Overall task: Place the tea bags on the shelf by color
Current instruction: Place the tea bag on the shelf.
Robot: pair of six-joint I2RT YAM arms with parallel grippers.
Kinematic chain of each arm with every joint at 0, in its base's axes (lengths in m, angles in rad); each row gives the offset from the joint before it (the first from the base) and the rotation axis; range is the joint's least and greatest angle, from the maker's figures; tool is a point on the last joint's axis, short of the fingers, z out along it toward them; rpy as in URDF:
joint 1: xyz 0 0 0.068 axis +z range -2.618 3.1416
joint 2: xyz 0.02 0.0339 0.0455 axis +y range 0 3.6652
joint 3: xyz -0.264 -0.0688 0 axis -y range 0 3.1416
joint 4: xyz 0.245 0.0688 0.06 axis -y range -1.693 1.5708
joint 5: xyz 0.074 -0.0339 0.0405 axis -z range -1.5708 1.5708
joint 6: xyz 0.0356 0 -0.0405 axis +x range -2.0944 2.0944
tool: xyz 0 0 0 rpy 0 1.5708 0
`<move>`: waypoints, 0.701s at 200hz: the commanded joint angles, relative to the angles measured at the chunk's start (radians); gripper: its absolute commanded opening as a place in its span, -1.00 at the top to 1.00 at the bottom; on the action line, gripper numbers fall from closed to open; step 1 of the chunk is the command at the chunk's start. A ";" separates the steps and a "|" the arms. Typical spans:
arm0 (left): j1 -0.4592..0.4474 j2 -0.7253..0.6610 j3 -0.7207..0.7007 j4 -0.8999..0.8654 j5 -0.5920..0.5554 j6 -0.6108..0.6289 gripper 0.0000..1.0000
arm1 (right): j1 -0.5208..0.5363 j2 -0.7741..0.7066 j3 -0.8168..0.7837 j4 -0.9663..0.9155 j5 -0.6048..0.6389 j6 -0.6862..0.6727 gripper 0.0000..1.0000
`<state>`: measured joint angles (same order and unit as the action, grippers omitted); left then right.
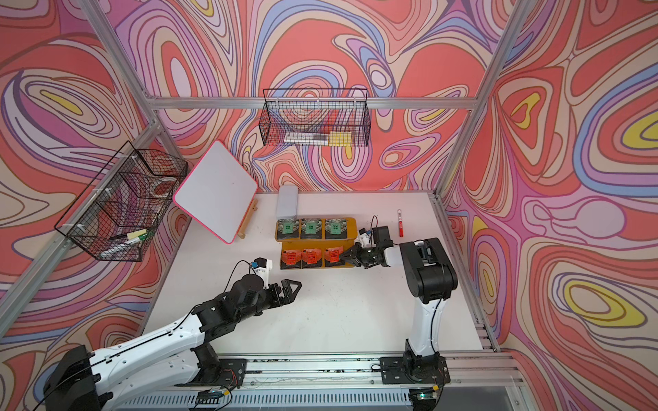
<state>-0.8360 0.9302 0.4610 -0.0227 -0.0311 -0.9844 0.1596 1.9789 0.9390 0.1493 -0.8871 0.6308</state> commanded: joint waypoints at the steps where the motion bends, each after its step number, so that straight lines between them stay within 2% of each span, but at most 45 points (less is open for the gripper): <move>1: 0.006 -0.019 -0.007 -0.010 -0.023 0.001 -0.98 | 0.008 0.013 0.011 0.001 0.024 0.001 0.62; 45: 0.006 -0.019 -0.008 -0.010 -0.024 0.001 -0.99 | 0.008 -0.008 0.001 -0.011 0.036 0.006 0.54; 140: 0.006 -0.024 -0.013 -0.007 -0.024 -0.003 -0.99 | 0.007 -0.063 -0.026 -0.024 0.043 0.014 0.53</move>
<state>-0.8360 0.9237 0.4606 -0.0227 -0.0383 -0.9867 0.1631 1.9480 0.9287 0.1410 -0.8593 0.6456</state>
